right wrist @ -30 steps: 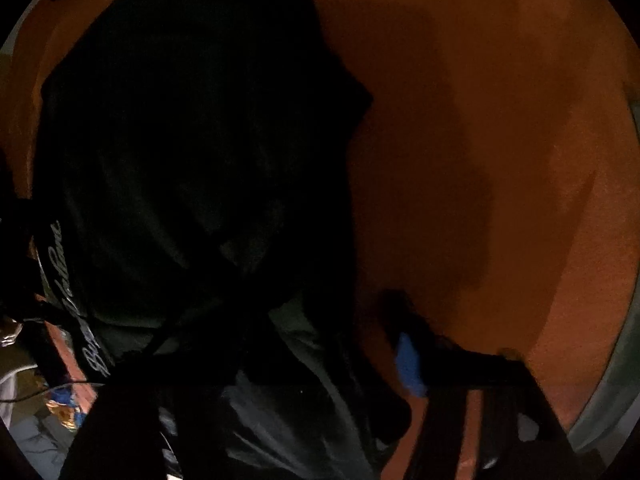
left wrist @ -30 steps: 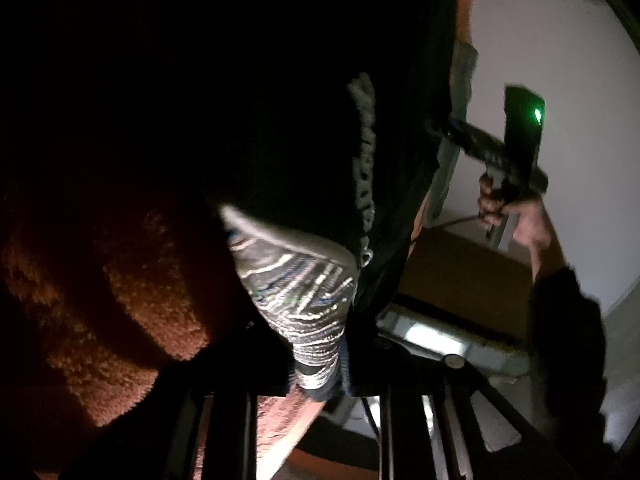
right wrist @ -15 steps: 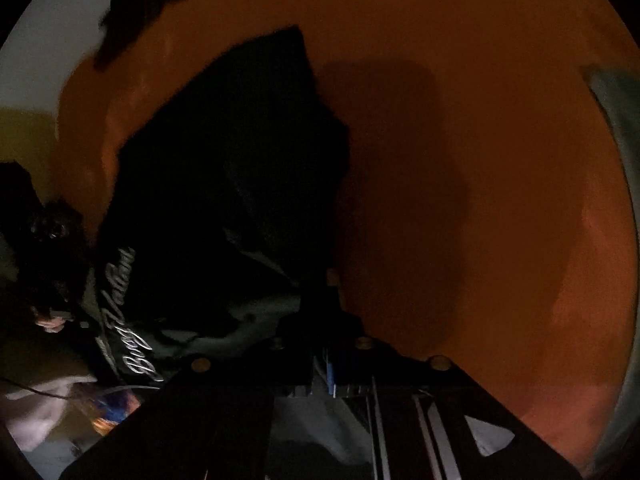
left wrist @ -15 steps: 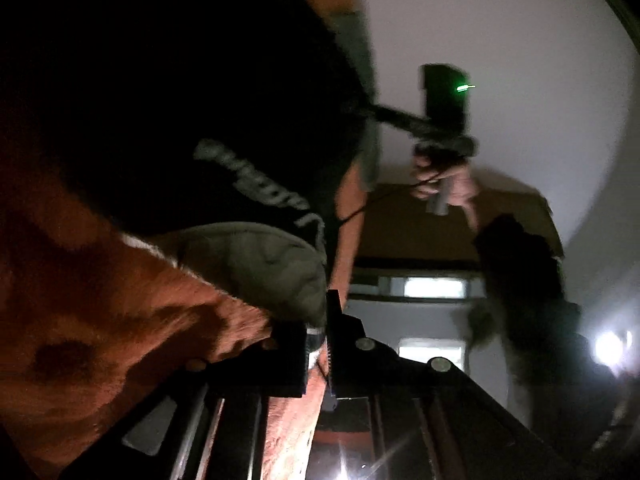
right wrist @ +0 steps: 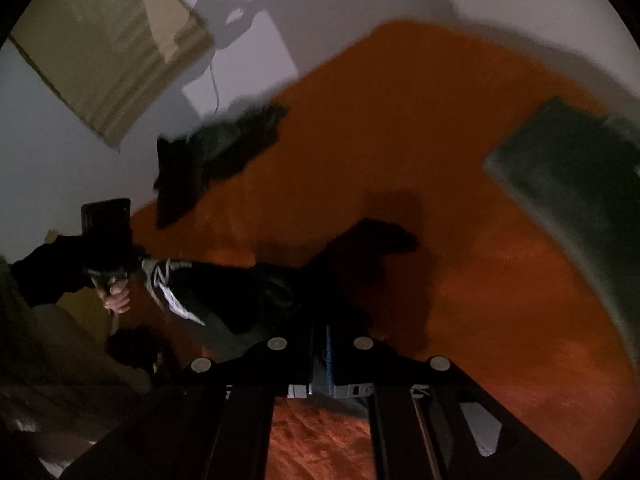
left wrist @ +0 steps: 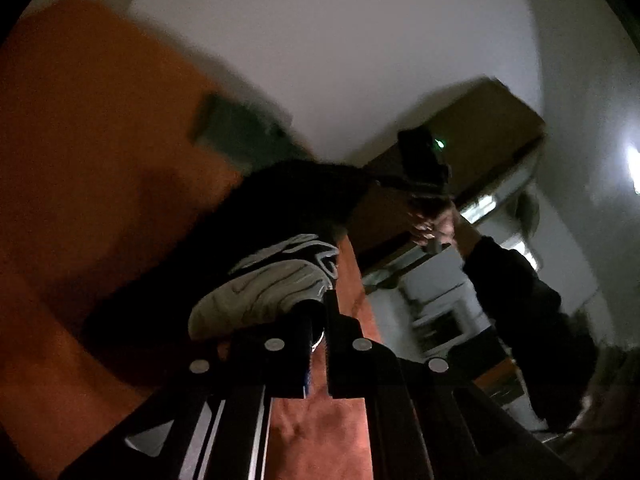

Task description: Fold clothes

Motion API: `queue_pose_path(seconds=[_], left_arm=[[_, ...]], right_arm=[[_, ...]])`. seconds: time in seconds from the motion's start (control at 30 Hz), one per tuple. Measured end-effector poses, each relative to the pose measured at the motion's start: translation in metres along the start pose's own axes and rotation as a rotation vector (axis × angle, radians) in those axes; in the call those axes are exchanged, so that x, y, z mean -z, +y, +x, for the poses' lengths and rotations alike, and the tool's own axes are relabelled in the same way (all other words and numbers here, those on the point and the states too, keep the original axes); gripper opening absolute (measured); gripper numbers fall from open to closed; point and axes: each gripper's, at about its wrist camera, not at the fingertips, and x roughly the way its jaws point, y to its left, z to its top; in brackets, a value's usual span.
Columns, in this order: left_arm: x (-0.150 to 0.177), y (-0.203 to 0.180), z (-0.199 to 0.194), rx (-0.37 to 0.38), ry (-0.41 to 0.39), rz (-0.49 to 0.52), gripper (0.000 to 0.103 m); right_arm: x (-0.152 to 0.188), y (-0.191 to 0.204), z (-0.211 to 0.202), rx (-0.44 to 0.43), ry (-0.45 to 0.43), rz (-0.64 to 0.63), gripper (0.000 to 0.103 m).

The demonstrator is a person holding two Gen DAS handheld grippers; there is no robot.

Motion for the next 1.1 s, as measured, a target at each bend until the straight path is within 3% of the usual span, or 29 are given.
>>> queue_pose_path(seconds=[0.07,0.13,0.23,0.33,0.43,0.5,0.57,0.63,0.8,0.93,0.97,1.0,1.03,1.07,1.1], left_arm=[[-0.009,-0.012,-0.015,0.003,-0.008,0.116,0.005],[-0.011,-0.026,-0.018,0.029,-0.001,0.247,0.005],[0.031,-0.015,-0.013,0.04,0.075,0.379,0.005],[0.092,0.027,0.014,0.055,0.174,0.394,0.005],[0.147,0.071,0.043,0.024,0.286,0.362,0.005],[0.178,0.09,0.038,0.012,0.314,0.349,0.005],[0.197,0.101,0.028,-0.007,0.326,0.343,0.005],[0.204,0.108,0.025,-0.054,0.351,0.351,0.005],[0.206,0.12,-0.001,-0.124,0.399,0.279,0.005],[0.176,0.109,-0.011,-0.207,0.394,0.162,0.011],[0.165,0.106,-0.008,-0.238,0.405,0.119,0.03],[0.156,0.105,-0.002,-0.266,0.417,0.088,0.06],[0.145,0.106,0.014,-0.299,0.434,0.068,0.071],[0.132,0.111,0.028,-0.307,0.424,0.051,0.076],[0.119,0.116,0.041,-0.306,0.404,0.032,0.076]], right_arm=[[0.017,0.001,-0.026,0.065,-0.083,0.057,0.003],[0.066,0.018,-0.033,0.087,-0.141,0.144,0.003],[0.155,0.036,-0.003,0.06,-0.157,0.213,0.003],[0.26,0.032,0.041,0.015,-0.172,0.342,0.003],[0.349,0.015,0.123,-0.005,-0.122,0.502,0.003],[0.391,0.018,0.151,-0.036,-0.133,0.587,0.004],[0.414,0.022,0.152,-0.056,-0.196,0.627,0.004],[0.418,0.026,0.144,-0.053,-0.233,0.611,0.004],[0.392,0.032,0.131,0.03,-0.151,0.562,0.006],[0.378,0.038,0.106,0.134,-0.102,0.545,0.015],[0.374,0.04,0.098,0.155,-0.112,0.538,0.015],[0.368,0.039,0.093,0.164,-0.13,0.533,0.017],[0.362,0.038,0.087,0.173,-0.148,0.528,0.023],[0.35,0.036,0.087,0.192,-0.157,0.515,0.03],[0.336,0.034,0.087,0.213,-0.164,0.502,0.043]])
